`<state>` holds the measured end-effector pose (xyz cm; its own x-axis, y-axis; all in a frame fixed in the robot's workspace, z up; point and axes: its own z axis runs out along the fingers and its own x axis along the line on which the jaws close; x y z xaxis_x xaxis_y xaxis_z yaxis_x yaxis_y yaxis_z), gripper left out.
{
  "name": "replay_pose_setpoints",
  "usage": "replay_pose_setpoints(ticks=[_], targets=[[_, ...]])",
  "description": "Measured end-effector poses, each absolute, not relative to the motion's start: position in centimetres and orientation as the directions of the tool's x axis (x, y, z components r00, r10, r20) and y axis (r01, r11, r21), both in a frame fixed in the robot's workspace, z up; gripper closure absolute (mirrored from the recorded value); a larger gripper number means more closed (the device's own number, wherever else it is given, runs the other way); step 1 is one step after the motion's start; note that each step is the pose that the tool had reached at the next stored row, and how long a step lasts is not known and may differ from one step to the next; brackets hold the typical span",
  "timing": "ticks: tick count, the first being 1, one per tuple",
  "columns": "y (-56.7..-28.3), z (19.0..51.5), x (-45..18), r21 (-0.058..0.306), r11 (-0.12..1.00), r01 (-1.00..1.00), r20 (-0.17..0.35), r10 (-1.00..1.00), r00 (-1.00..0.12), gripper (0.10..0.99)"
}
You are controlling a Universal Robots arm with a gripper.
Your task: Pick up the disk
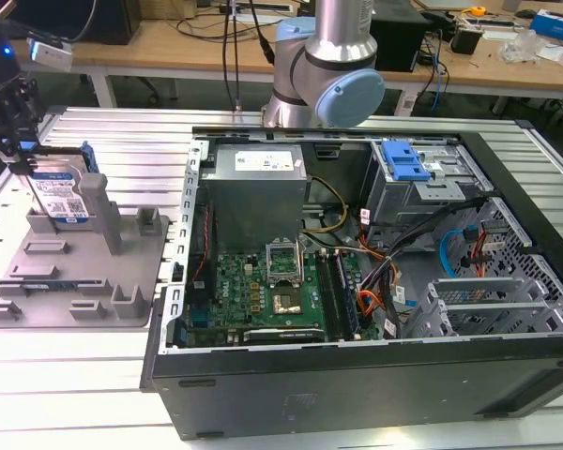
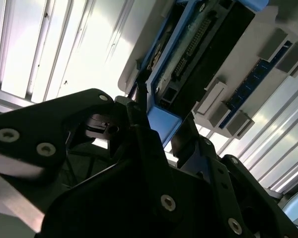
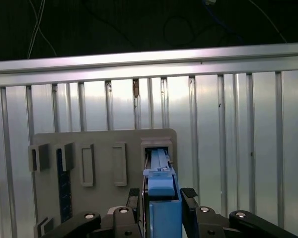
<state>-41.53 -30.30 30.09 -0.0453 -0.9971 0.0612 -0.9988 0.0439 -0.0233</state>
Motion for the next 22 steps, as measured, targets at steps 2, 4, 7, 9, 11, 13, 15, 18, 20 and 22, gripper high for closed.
replay_pose_setpoints(ticks=[2,4,7,9,11,13,15,18,20,22], targets=[[-30.30,30.08,-41.52,-0.023,0.044,-0.999,0.060,-0.997,-0.045,0.635],[-30.31,30.07,-41.53,-0.023,0.045,-0.999,0.060,-0.997,-0.046,0.635],[-30.34,30.00,-41.50,-0.023,0.046,-0.999,0.060,-0.997,-0.047,0.635],[-30.35,29.95,-41.48,-0.022,0.048,-0.999,0.060,-0.997,-0.049,0.635],[-30.35,29.90,-41.45,-0.022,0.051,-0.998,0.059,-0.997,-0.052,0.635],[-30.35,29.88,-41.42,-0.021,0.052,-0.998,0.059,-0.997,-0.054,0.635],[-30.36,29.86,-41.41,-0.021,0.054,-0.998,0.058,-0.997,-0.055,0.635],[-30.35,29.76,-41.40,-0.021,0.058,-0.998,0.058,-0.997,-0.059,0.718],[-30.36,29.73,-41.40,-0.021,0.058,-0.998,0.059,-0.997,-0.060,0.718],[-30.36,29.71,-41.40,-0.021,0.059,-0.998,0.059,-0.996,-0.060,0.718]])
